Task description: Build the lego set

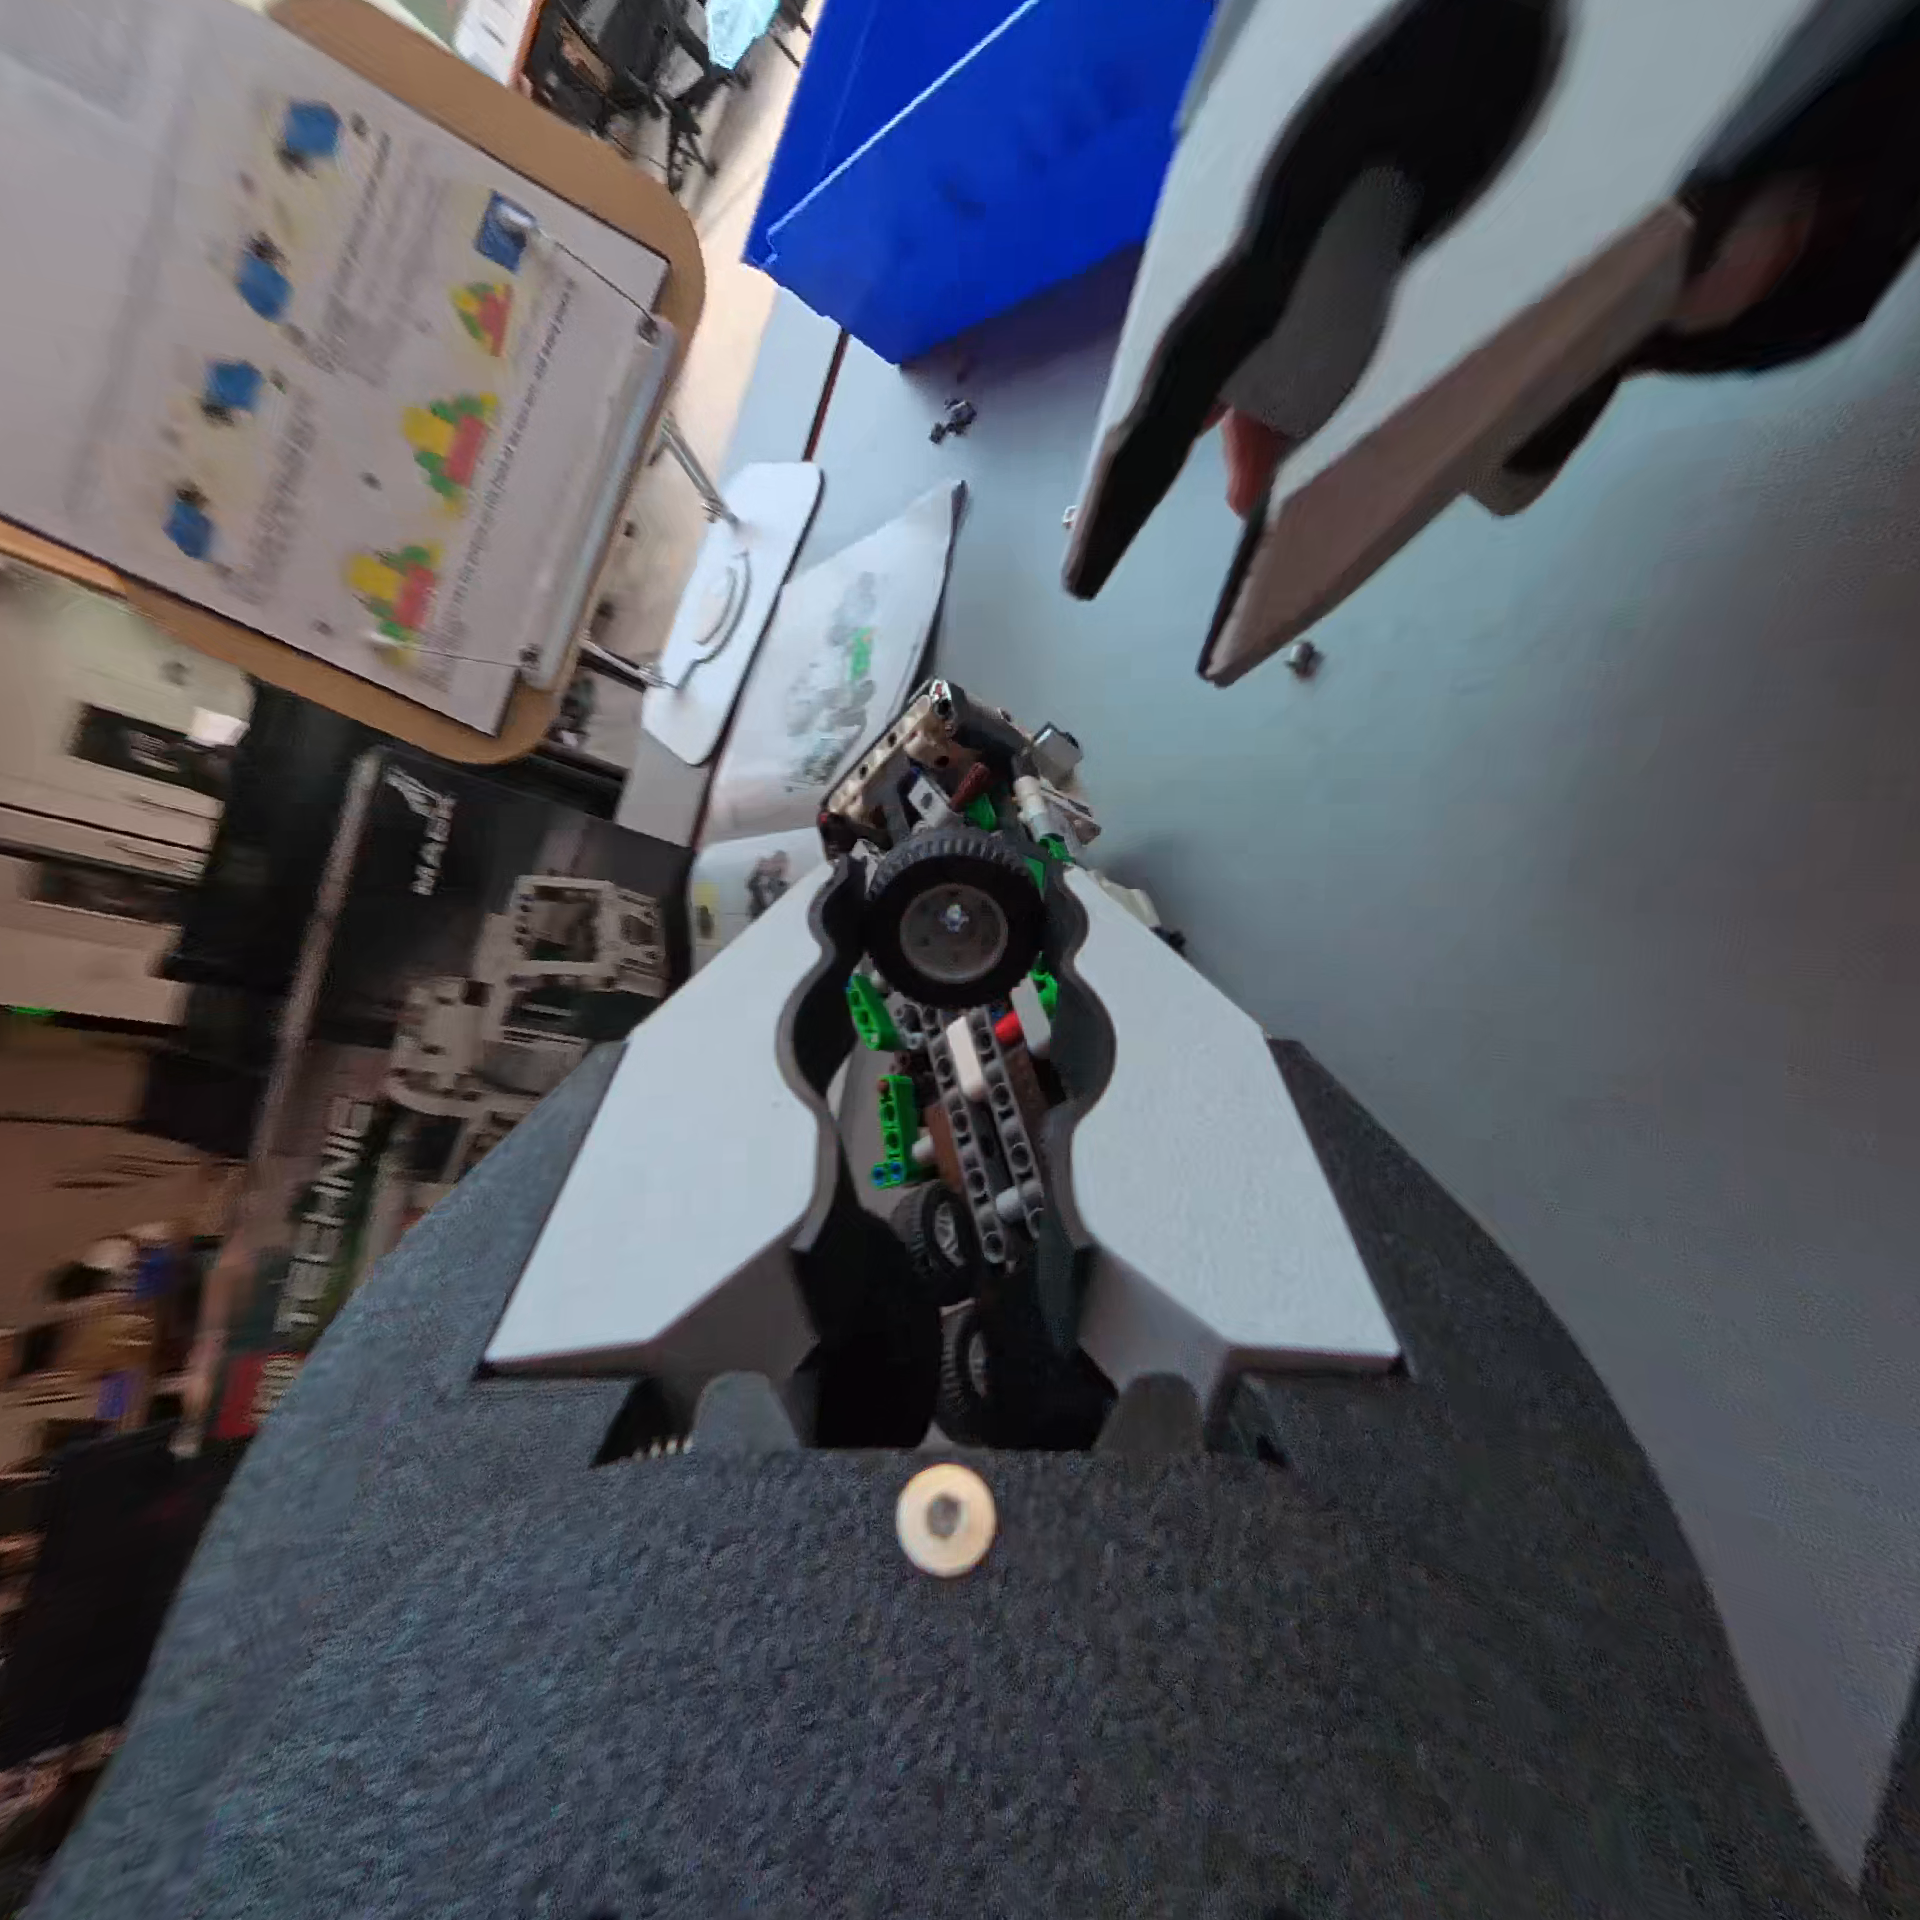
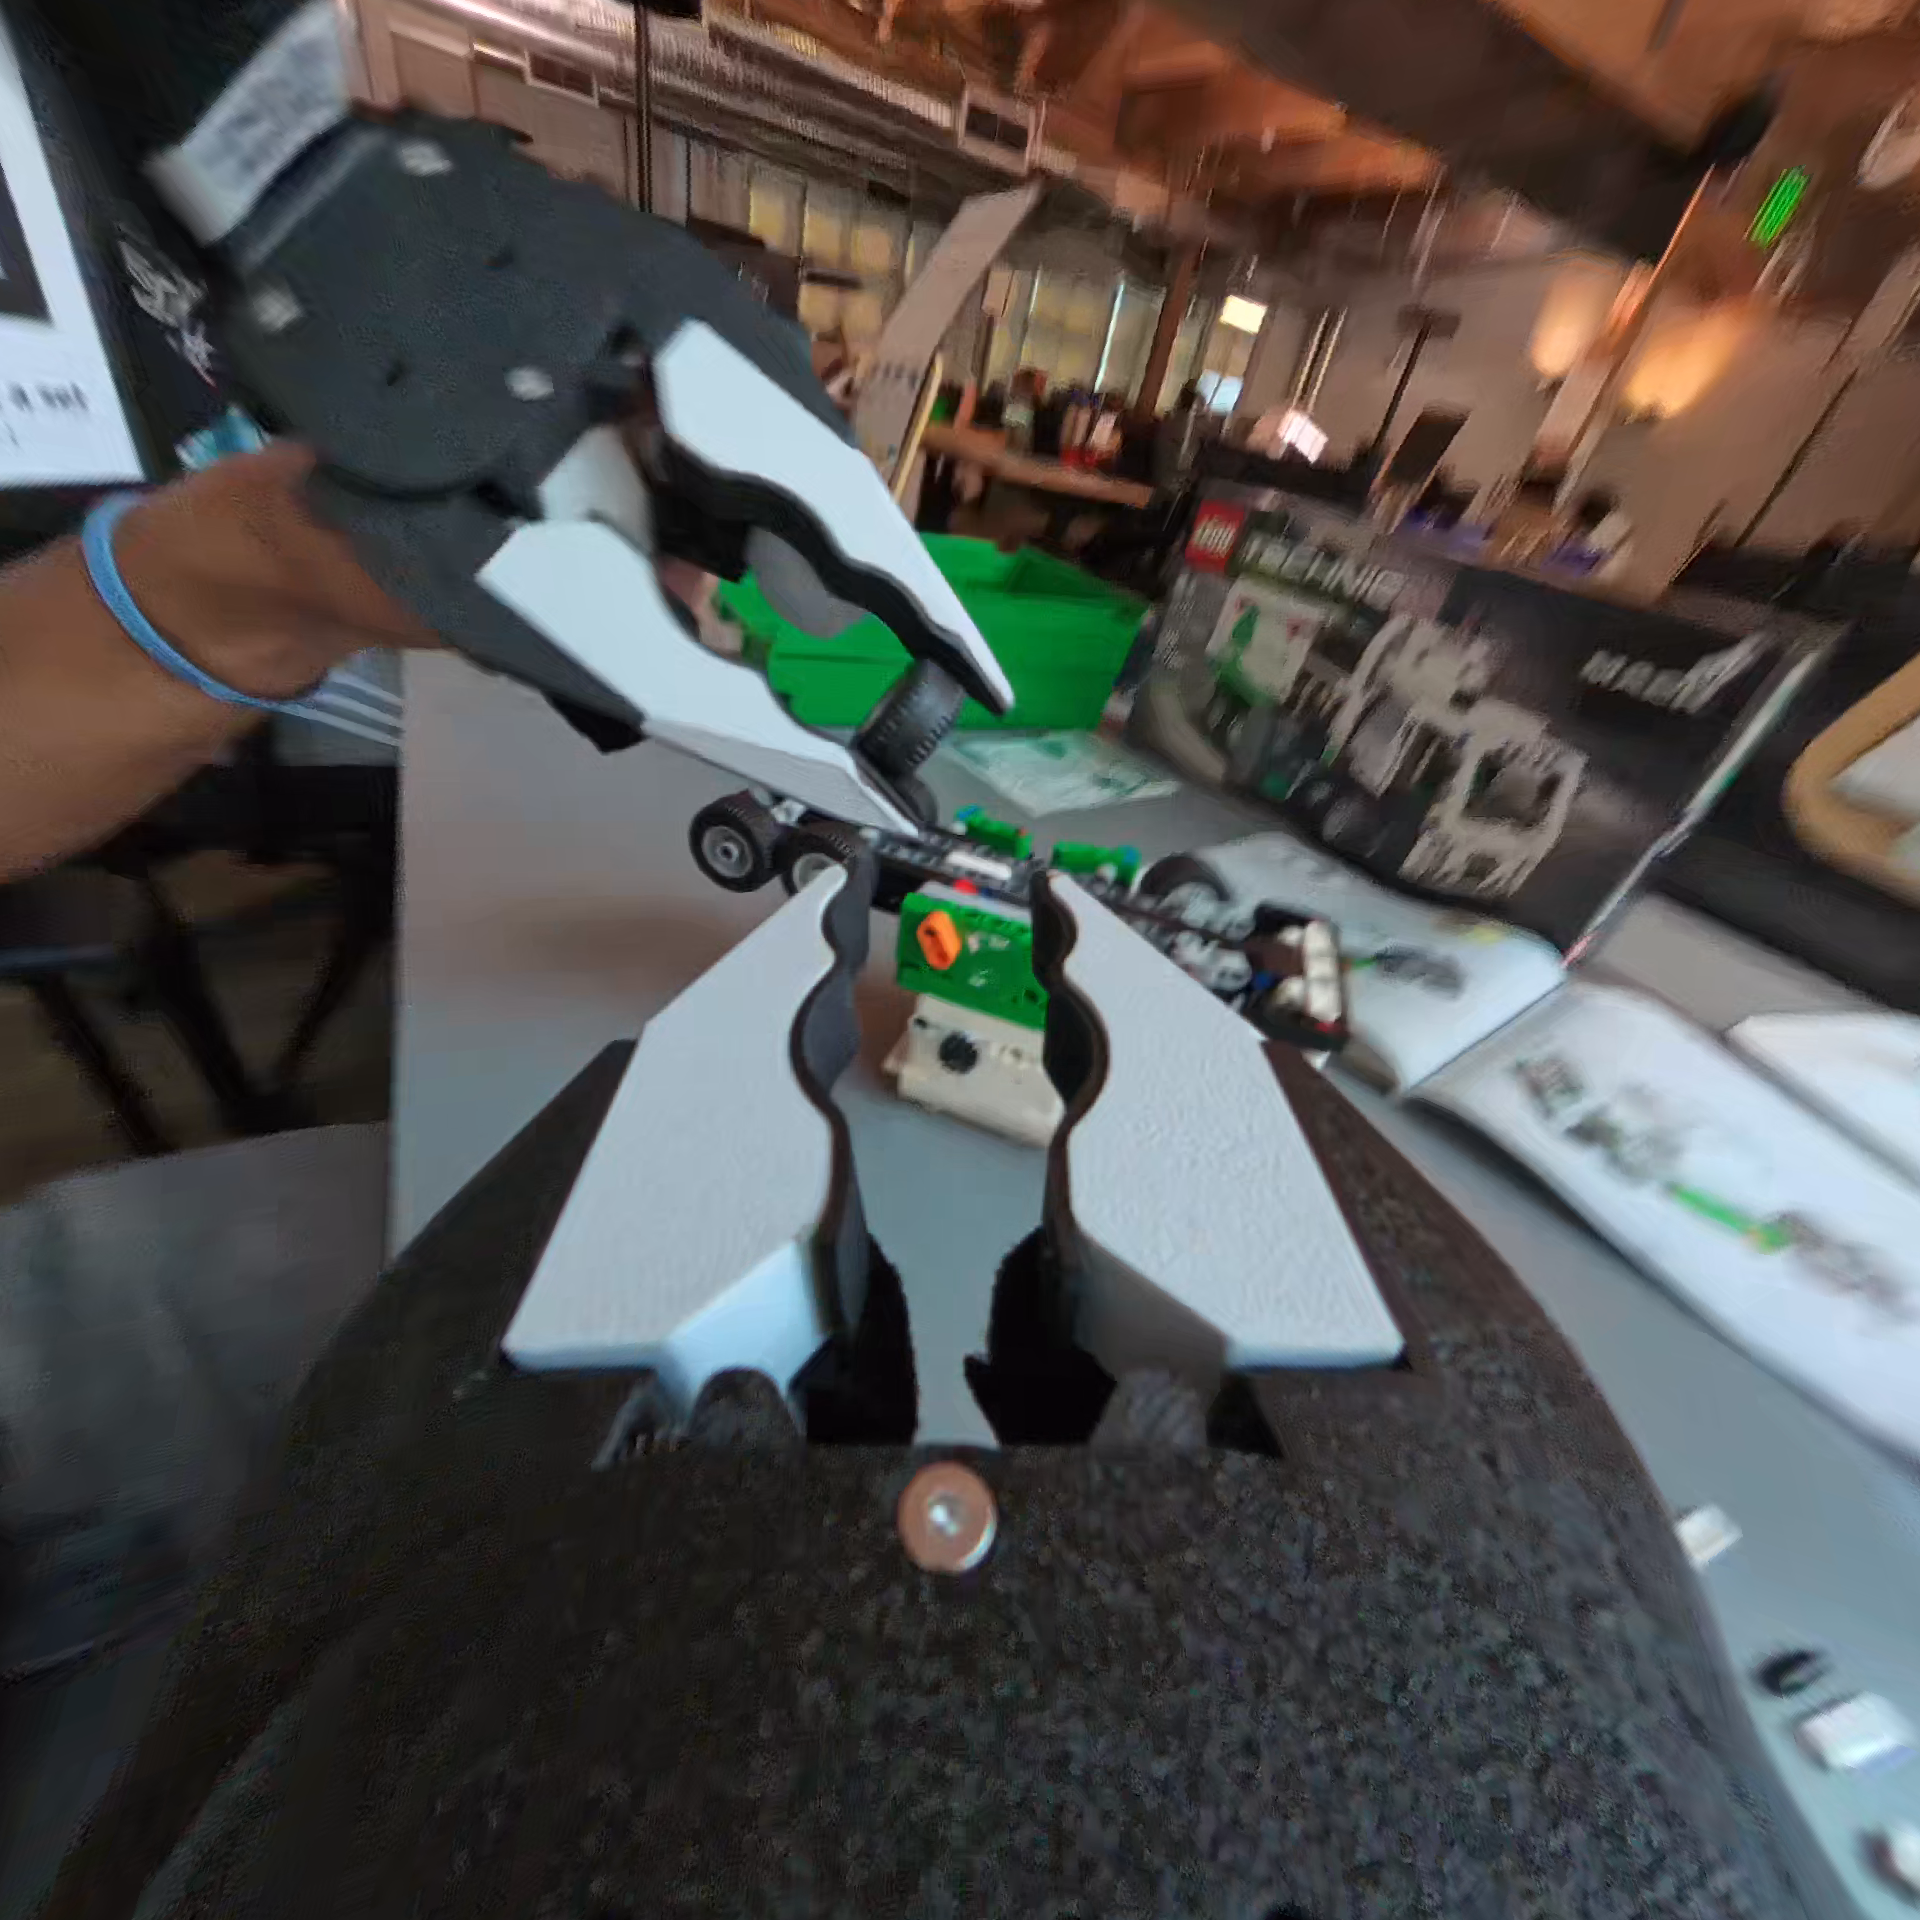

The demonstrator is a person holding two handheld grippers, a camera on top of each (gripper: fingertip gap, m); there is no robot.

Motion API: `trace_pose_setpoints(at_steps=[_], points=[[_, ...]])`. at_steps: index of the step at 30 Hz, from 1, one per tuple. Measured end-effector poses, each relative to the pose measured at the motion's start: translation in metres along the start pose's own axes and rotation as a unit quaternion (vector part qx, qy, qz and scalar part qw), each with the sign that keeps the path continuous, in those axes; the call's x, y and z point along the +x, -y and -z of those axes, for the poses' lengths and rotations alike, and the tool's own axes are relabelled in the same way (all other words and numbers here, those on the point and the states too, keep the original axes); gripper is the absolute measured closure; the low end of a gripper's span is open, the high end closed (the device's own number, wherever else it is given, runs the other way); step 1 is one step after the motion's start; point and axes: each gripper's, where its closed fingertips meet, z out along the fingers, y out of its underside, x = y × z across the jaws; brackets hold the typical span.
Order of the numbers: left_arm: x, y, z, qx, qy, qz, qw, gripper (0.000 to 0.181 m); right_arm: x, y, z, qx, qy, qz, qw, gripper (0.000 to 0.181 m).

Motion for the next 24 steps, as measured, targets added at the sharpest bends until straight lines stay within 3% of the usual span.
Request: trace_pose_setpoints(at_steps=[3,5,12,15,20,22,24], points=[[0.008,0.012,0.005,-0.006,0.066,-0.109,0.992,0.148,-0.007,0.003,-0.007,-0.032,0.053,-0.134,0.989,0.146],[0.011,0.018,0.006,-0.015,0.098,-0.152,0.983,0.149,-0.016,0.014,-0.009,-0.013,0.078,-0.169,0.982,0.150],[0.023,0.031,0.008,-0.034,0.146,-0.228,0.962,0.149,-0.026,0.009,-0.011,-0.033,0.082,-0.130,0.988,0.167],[0.027,0.040,0.014,0.003,0.154,-0.225,0.962,0.149,-0.030,0.015,-0.004,-0.016,0.119,-0.144,0.982,0.168],[0.041,0.066,0.039,0.118,0.120,-0.203,0.965,0.146,-0.051,0.037,0.020,0.052,0.295,-0.268,0.916,0.168],[0.045,0.071,0.045,0.141,0.101,-0.182,0.968,0.143,-0.053,0.043,0.026,0.069,0.324,-0.286,0.899,0.168],[0.048,0.075,0.050,0.161,0.091,-0.176,0.967,0.151,-0.059,0.044,0.031,0.067,0.353,-0.294,0.886,0.168]])
